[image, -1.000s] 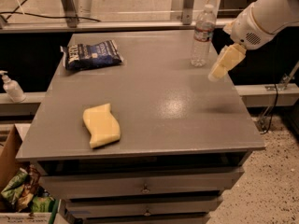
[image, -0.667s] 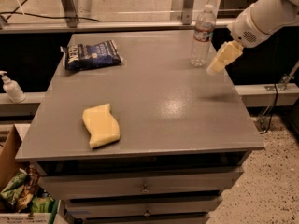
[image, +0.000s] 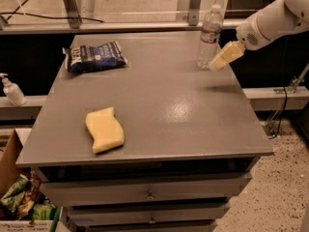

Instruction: Move water bottle near blue chip bag

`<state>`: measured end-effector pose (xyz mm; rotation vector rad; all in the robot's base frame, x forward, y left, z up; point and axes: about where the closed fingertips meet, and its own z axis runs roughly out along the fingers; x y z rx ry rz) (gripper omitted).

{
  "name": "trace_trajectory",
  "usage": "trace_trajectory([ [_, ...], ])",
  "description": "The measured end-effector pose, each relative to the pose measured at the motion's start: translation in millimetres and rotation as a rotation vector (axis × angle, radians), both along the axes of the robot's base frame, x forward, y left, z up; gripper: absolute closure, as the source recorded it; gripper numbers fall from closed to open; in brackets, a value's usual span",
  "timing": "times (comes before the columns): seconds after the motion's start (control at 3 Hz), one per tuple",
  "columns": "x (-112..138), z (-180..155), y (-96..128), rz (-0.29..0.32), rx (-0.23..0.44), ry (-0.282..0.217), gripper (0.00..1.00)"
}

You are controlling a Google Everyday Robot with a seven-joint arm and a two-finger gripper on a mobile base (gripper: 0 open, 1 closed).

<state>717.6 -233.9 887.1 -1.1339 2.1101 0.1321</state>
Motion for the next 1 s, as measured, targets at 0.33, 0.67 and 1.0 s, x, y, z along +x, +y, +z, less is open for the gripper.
trace_trajectory([
  [0.33,17,-4,5,0.005,0.158,-0.023,0.0],
  [0.67,29,1,16,0.046,0.281,-0.049,0.0],
  [1.0,37,7,31,0.107,0.364,-0.065,0.0],
])
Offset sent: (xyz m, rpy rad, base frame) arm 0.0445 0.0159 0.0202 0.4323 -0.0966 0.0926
